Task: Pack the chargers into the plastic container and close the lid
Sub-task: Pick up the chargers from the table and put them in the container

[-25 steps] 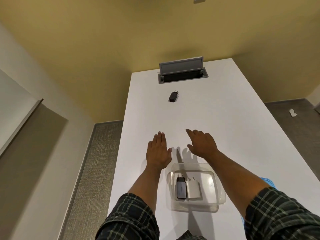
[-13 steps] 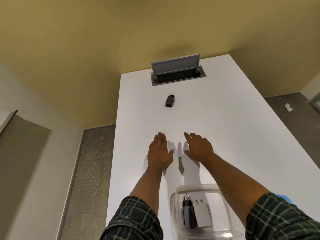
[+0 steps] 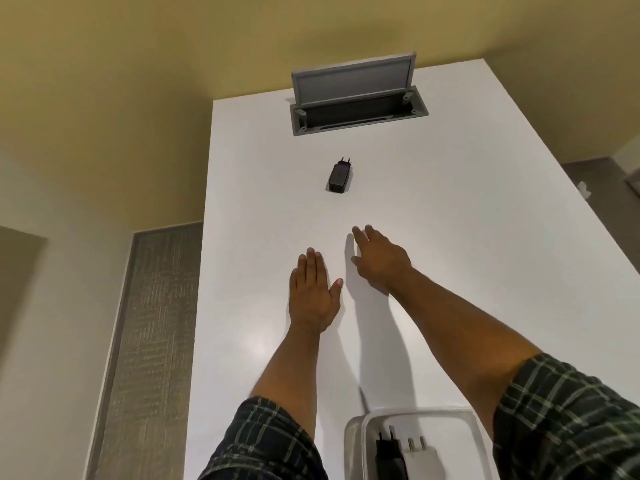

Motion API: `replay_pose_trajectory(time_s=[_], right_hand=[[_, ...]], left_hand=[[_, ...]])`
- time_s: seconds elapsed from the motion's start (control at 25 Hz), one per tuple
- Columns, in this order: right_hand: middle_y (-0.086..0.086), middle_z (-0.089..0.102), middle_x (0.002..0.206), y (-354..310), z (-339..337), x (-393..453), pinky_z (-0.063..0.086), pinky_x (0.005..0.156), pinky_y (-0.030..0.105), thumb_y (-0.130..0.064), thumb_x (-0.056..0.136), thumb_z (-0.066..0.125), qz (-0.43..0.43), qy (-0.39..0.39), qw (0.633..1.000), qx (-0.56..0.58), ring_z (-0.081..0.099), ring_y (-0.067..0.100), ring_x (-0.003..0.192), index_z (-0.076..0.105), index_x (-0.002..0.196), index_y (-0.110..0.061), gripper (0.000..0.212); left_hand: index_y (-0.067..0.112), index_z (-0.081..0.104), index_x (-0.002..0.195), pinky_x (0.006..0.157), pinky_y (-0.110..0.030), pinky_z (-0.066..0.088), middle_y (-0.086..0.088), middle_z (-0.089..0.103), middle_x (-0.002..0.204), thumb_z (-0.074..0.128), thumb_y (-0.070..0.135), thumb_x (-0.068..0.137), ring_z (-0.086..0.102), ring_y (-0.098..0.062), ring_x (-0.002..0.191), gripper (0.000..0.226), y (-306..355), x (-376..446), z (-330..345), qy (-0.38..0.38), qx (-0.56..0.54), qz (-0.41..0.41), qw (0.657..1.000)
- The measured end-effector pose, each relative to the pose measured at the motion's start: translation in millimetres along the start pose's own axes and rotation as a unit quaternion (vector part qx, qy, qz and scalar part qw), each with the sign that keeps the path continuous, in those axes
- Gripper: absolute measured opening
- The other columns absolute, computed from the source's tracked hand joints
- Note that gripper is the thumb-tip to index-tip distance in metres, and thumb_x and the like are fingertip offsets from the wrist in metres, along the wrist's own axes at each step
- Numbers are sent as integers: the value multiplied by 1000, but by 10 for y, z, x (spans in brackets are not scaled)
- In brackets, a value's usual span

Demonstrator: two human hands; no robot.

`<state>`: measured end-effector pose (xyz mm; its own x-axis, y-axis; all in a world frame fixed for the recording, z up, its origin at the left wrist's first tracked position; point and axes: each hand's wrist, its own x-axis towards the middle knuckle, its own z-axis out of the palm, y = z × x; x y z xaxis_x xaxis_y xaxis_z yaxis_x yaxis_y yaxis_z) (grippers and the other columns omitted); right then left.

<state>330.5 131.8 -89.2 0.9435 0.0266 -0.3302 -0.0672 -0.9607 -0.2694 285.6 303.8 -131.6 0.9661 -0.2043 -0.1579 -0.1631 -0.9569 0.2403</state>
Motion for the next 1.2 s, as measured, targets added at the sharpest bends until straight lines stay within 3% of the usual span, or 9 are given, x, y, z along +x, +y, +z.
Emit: replay_pose_trajectory(time_s=[0.12, 0.2, 0.36, 0.56, 0.68, 0.84, 1.04, 1.2], right_hand=[[13, 7, 166, -46, -13, 291, 38, 110, 50, -35, 100, 52, 12, 2, 1000, 24, 18, 31, 152, 9, 159, -18, 75], [16, 4, 166, -121, -51, 471, 38, 111, 51, -37, 94, 64, 26, 7, 999, 35, 14, 32, 153, 7, 159, -18, 89], [21, 9, 164, -250, -243, 868, 36, 112, 54, -55, 66, 86, 17, 18, 996, -87, 14, 42, 151, 2, 159, -18, 130], [21, -6, 165, -198, -374, 1261, 24, 117, 59, -73, 42, 87, 49, -19, 988, -146, 7, 53, 148, -18, 156, -30, 161], [21, -7, 165, -209, -434, 1459, 27, 116, 56, -71, 40, 89, 24, -58, 983, -170, 25, 55, 143, -26, 152, -37, 164], [24, 8, 164, -239, -448, 1590, 28, 116, 56, -68, 42, 90, -3, -73, 977, -198, 38, 51, 137, -25, 153, -34, 163], [25, 31, 153, -241, -392, 1548, 45, 104, 49, -60, 46, 93, -26, -36, 979, -198, 55, 42, 123, -7, 158, -24, 154], [23, 33, 146, -244, -379, 1434, 53, 89, 43, -49, 42, 97, -13, -15, 989, -150, 57, 40, 114, 14, 153, -23, 141]], left_hand=[[7, 21, 160, 124, -44, 20, -12, 17, 168, 33, 47, 106, 17, -30, 157, 69, -25, 156, 102, 49, 6, 0, 999], [7, 27, 159, 123, -45, 24, -12, 23, 167, 33, 45, 106, 22, -29, 155, 66, -63, 301, 135, 71, 3, 4, 997], [10, 28, 159, 125, -43, 21, -9, 23, 167, 34, 49, 102, 21, -26, 156, 69, -150, 579, 168, 99, -12, 21, 995], [13, 25, 160, 126, -42, 18, -7, 20, 169, 31, 57, 100, 16, -25, 157, 75, -152, 912, 130, 106, -2, 13, 994], [14, 22, 161, 127, -43, 15, -6, 16, 170, 30, 60, 99, 11, -24, 158, 78, -150, 1038, 125, 108, 4, 19, 994], [16, 22, 161, 127, -43, 15, -5, 16, 170, 34, 60, 97, 10, -23, 158, 79, -150, 1053, 132, 119, 2, 9, 993], [16, 23, 161, 126, -43, 17, -4, 17, 170, 35, 61, 97, 11, -22, 158, 80, -138, 1044, 139, 124, 6, 8, 992], [17, 20, 162, 126, -43, 17, -3, 15, 170, 32, 64, 97, 10, -21, 158, 81, -142, 1046, 157, 117, 17, 5, 993]])
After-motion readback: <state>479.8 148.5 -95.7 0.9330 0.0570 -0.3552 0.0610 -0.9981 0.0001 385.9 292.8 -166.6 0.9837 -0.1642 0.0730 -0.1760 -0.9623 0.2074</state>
